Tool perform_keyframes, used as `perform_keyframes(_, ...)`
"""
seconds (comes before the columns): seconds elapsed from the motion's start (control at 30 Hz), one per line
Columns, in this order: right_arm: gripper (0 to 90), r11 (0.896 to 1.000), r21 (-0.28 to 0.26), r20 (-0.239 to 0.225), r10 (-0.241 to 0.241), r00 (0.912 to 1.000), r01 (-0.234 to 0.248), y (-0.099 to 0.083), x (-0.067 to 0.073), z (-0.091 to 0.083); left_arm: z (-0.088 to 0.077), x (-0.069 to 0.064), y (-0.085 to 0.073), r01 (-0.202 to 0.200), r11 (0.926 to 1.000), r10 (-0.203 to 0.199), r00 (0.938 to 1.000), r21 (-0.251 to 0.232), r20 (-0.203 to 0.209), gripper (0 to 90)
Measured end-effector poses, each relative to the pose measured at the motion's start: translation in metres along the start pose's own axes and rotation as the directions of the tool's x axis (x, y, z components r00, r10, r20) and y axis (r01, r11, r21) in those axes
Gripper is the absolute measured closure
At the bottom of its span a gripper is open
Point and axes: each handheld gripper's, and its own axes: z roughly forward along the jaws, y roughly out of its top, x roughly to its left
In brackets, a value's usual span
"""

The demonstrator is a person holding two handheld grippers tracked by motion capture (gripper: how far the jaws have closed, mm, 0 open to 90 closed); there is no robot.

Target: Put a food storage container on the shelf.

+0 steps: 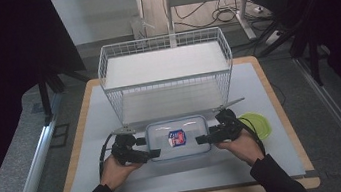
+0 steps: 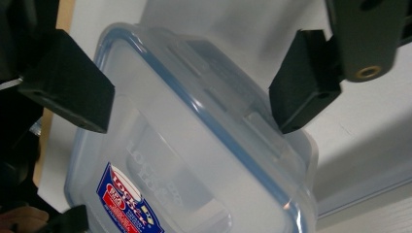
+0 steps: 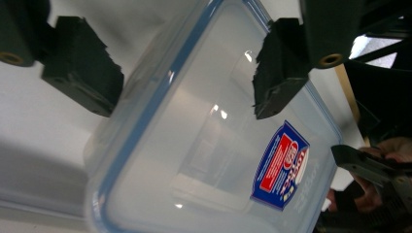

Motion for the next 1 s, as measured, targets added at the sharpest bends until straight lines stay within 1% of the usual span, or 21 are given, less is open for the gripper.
perform_keyframes(0.07,30.4,1.000,-0.002,-0.005,0.004,1.0000,-0.004,0.000,-0.001,-0.001,-0.002,0.000,-0.002,-0.002,1.0000,0.002,1.0000,-0.004,0.005,19.8)
perform_keyframes(0.1,32.0,1.000,-0.003,-0.011,0.008,0.9999,-0.008,0.000,-0.002,-0.003,-0.003,0.000,-0.003,-0.002,0.9999,0.002,0.9999,-0.010,0.012,22.0)
perform_keyframes(0.17,32.3,1.000,-0.005,-0.019,0.006,0.9998,-0.006,-0.001,-0.003,-0.005,-0.006,0.001,-0.005,0.008,0.9995,-0.007,0.9997,-0.031,0.024,27.0)
perform_keyframes(0.2,31.1,1.000,-0.004,-0.022,0.003,0.9998,-0.003,-0.001,-0.003,-0.005,-0.006,0.000,-0.006,0.007,0.9992,-0.006,0.9997,-0.038,0.025,28.3)
perform_keyframes(0.3,23.8,1.000,0.013,-0.031,0.000,0.9995,0.001,-0.002,-0.004,-0.001,-0.006,-0.002,-0.006,-0.008,0.9992,0.008,0.9999,-0.039,0.014,28.7)
perform_keyframes(0.33,23.2,1.000,0.017,-0.034,-0.001,0.9994,0.001,-0.002,-0.004,0.000,-0.006,-0.003,-0.007,-0.009,0.9991,0.010,0.9999,-0.042,0.013,28.8)
perform_keyframes(0.4,24.9,1.000,0.022,-0.041,-0.005,0.9992,0.006,-0.001,-0.004,-0.001,-0.008,-0.004,-0.009,-0.007,0.9987,0.008,0.9998,-0.051,0.017,30.4)
perform_keyframes(0.47,30.1,1.000,0.012,-0.041,-0.010,0.9991,0.010,-0.001,-0.004,-0.004,-0.009,-0.004,-0.010,-0.001,0.9984,0.002,0.9998,-0.057,0.021,32.6)
perform_keyframes(0.53,39.0,1.000,-0.005,-0.035,-0.018,0.9992,0.018,-0.002,-0.004,-0.009,-0.010,-0.004,-0.012,0.020,0.9976,-0.018,0.9996,-0.067,0.024,33.4)
perform_keyframes(0.57,40.1,1.000,-0.015,-0.032,-0.023,0.9992,0.023,-0.003,-0.003,-0.012,-0.011,-0.004,-0.013,0.031,0.9968,-0.029,0.9992,-0.073,0.026,35.4)
perform_keyframes(0.6,41.9,0.999,-0.028,-0.034,-0.016,0.9993,0.015,-0.005,-0.002,-0.014,-0.011,-0.004,-0.014,0.045,0.9956,-0.043,0.9987,-0.082,0.029,38.6)
perform_keyframes(0.63,41.9,0.999,-0.028,-0.034,-0.016,0.9993,0.015,-0.005,-0.002,-0.014,-0.012,-0.005,-0.015,0.058,0.9943,-0.056,0.9979,-0.089,0.032,38.6)
perform_keyframes(0.7,44.1,0.999,-0.044,-0.033,0.000,0.9994,-0.001,-0.008,-0.001,-0.015,-0.014,-0.006,-0.018,0.083,0.9915,-0.080,0.9962,-0.101,0.036,41.5)
perform_keyframes(0.77,46.5,0.998,-0.063,-0.046,0.023,0.9987,-0.026,-0.011,-0.001,-0.018,-0.015,-0.008,-0.020,0.111,0.9870,-0.107,0.9934,-0.116,0.042,43.8)
perform_keyframes(0.8,47.4,0.997,-0.069,-0.052,0.032,0.9981,-0.036,-0.012,0.000,-0.018,-0.015,-0.009,-0.022,0.134,0.9827,-0.129,0.9905,-0.128,0.049,45.0)
perform_keyframes(0.83,48.2,0.996,-0.080,-0.059,0.041,0.9974,-0.046,-0.015,0.000,-0.019,-0.015,-0.010,-0.023,0.148,0.9799,-0.143,0.9885,-0.134,0.051,45.9)
perform_keyframes(0.87,49.0,0.994,-0.092,-0.061,0.046,0.9971,-0.052,-0.018,0.001,-0.021,-0.015,-0.011,-0.023,0.151,0.9788,-0.146,0.9882,-0.138,0.048,46.2)
perform_keyframes(1.0,51.5,0.993,-0.099,-0.070,0.054,0.9961,-0.061,-0.023,0.001,-0.023,-0.014,-0.013,-0.022,0.169,0.9750,-0.164,0.9853,-0.144,0.045,46.1)
